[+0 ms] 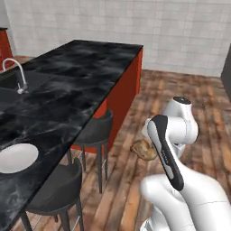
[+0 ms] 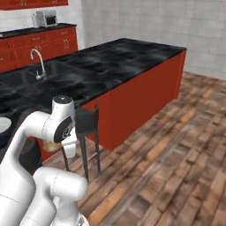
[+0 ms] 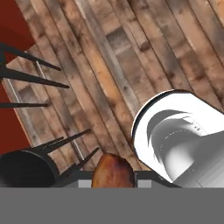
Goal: Take the chicken drumsticks from the pan and place one on each plate on the dining counter.
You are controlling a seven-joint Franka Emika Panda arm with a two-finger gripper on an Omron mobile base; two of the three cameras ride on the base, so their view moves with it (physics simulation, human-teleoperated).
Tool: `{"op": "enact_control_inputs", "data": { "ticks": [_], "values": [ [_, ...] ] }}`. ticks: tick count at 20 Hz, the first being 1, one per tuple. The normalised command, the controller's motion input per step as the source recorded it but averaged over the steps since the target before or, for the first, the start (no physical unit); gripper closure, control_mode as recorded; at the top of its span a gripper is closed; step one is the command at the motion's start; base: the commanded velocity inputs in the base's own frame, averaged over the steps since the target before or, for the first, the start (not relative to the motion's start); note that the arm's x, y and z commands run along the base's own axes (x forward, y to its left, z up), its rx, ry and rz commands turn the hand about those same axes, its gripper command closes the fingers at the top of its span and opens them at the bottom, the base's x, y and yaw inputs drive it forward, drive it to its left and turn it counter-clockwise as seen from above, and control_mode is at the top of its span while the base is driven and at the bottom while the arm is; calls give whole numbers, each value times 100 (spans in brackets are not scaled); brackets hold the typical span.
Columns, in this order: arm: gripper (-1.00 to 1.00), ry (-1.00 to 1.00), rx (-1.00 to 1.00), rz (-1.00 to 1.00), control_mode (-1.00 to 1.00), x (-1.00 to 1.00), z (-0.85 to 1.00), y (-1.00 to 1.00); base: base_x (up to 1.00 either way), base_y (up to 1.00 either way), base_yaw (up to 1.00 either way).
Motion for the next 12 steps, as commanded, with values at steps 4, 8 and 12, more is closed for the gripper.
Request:
{"op": "enact_control_inputs", "data": {
  "ticks": [4,8,12],
  "values": [
    [100,0,0,0,100,0,0,0,75,0,73],
    [100,0,0,0,100,0,0,0,67,0,78],
    [100,0,0,0,100,0,0,0,63,0,81]
  ]
}}
